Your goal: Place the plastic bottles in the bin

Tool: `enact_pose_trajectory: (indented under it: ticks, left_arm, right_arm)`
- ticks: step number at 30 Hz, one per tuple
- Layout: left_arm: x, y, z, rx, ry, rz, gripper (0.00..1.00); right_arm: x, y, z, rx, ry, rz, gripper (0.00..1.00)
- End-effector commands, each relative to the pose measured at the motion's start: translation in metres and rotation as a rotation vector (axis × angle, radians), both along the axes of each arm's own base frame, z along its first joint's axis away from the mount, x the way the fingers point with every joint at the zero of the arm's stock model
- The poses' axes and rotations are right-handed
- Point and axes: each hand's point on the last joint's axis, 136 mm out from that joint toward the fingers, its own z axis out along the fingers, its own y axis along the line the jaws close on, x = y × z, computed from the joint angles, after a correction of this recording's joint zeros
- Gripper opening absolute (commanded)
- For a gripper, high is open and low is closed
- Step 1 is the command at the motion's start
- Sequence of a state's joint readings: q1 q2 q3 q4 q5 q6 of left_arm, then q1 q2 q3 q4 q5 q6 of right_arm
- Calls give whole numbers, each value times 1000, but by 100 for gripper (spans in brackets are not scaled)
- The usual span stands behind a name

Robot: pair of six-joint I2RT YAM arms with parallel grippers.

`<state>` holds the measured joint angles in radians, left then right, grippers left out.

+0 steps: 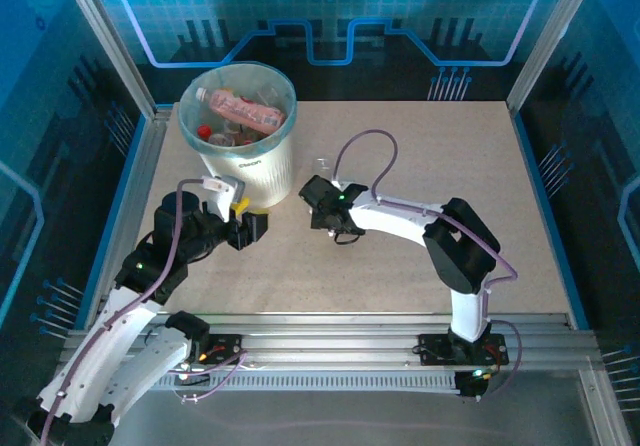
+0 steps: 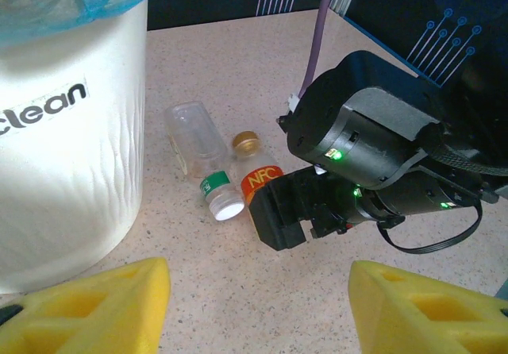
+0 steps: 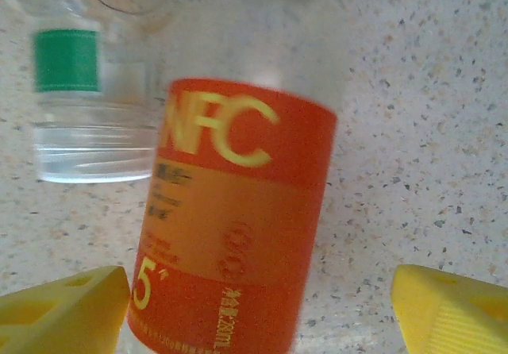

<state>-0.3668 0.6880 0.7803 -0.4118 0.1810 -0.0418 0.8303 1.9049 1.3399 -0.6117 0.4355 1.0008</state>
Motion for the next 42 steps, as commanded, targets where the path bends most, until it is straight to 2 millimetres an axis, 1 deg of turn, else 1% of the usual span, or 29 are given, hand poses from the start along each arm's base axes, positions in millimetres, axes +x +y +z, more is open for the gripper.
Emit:
enact_pose_trajectory:
  ticks: [1,4,11,17,19,22,24,27,29,32,35,37,38,40,42]
  left_arm:
    - [-1,-4,-1,4,-26,-26,63]
    - [-1,-5,0,0,-24,-28,63]
    - [4,-4,5,-4,-20,-8,64]
    - [10,-6,11,-37,27,15,66]
    - [12,-6,16,-61,52,33,66]
    - [15,-12,25,-102,105,28,68]
    - [16,-19,30,-117,150,4,70]
    - [20,-28,39,-152,203,-20,70]
    - [23,-35,47,-192,228,-29,70]
    - [27,-45,62,-260,242,-65,71]
    - [29,-54,79,-317,250,-98,71]
    - [29,-58,91,-351,248,-116,71]
    - [30,-61,97,-369,248,-129,72]
    - [29,-66,105,-401,251,-156,73]
    - [30,-71,108,-425,261,-178,73]
  right_arm:
    - [0,-3,-15,18,34,-7,84]
    - [0,-3,-15,17,36,6,79]
    - [-2,-5,-6,17,12,75,66]
    - [-17,-11,7,42,8,115,60]
    - [-24,-13,17,62,-10,125,58]
    - [-39,-17,35,71,-55,151,57]
    - [-53,-20,49,59,-88,177,57]
    - [-75,-29,69,20,-147,208,57]
    - [-90,-29,81,15,-193,247,57]
    - [-112,-22,105,60,-294,336,54]
    - [-131,-15,129,136,-381,412,51]
    - [-139,-12,146,196,-432,450,49]
    - [-144,-8,157,236,-462,478,48]
    - [-152,-3,168,299,-505,543,48]
    - [-159,3,184,367,-552,599,47]
